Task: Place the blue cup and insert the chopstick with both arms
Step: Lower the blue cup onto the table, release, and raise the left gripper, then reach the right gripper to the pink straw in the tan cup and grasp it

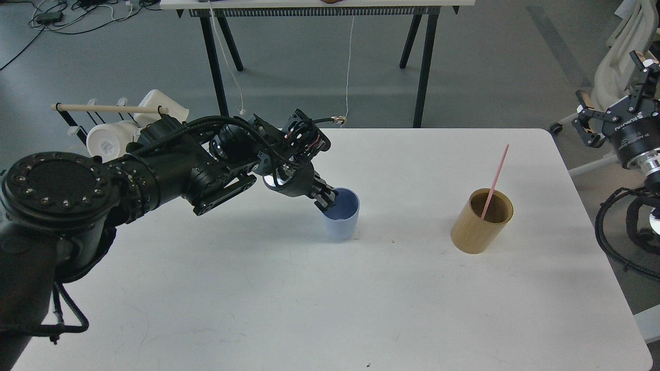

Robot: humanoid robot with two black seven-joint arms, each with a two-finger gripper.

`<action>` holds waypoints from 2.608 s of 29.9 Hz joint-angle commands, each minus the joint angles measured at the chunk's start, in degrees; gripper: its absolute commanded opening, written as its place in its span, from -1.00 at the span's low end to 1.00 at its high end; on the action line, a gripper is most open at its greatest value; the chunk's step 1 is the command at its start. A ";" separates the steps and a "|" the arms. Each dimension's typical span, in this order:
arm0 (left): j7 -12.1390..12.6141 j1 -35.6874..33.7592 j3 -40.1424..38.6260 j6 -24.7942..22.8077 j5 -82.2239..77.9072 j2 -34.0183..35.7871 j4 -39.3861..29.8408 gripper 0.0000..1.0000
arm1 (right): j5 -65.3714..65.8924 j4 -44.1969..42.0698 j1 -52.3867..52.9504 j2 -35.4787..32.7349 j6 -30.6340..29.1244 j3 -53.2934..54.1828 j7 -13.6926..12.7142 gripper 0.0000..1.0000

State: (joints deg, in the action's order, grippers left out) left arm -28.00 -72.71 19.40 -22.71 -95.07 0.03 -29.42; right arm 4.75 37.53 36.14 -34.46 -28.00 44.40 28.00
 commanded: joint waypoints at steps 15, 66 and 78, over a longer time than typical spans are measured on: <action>0.00 2.31 -1.12 0.65 1.12 -0.03 0.59 -0.67 | 0.09 0.17 -0.02 0.00 0.00 -0.01 0.00 0.98; 0.00 15.31 -36.36 -4.27 59.39 13.60 -2.14 0.73 | 74.18 16.35 2.88 -5.10 41.71 -29.02 0.00 0.79; 0.00 17.25 -36.36 -4.10 59.30 14.12 -2.14 0.74 | 74.35 16.26 2.44 -3.69 43.29 -30.95 0.00 0.06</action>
State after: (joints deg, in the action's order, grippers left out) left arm -28.00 -55.65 -16.96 -26.86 -35.77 14.05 -31.56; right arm 79.11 53.92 38.56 -38.16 15.31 14.46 27.99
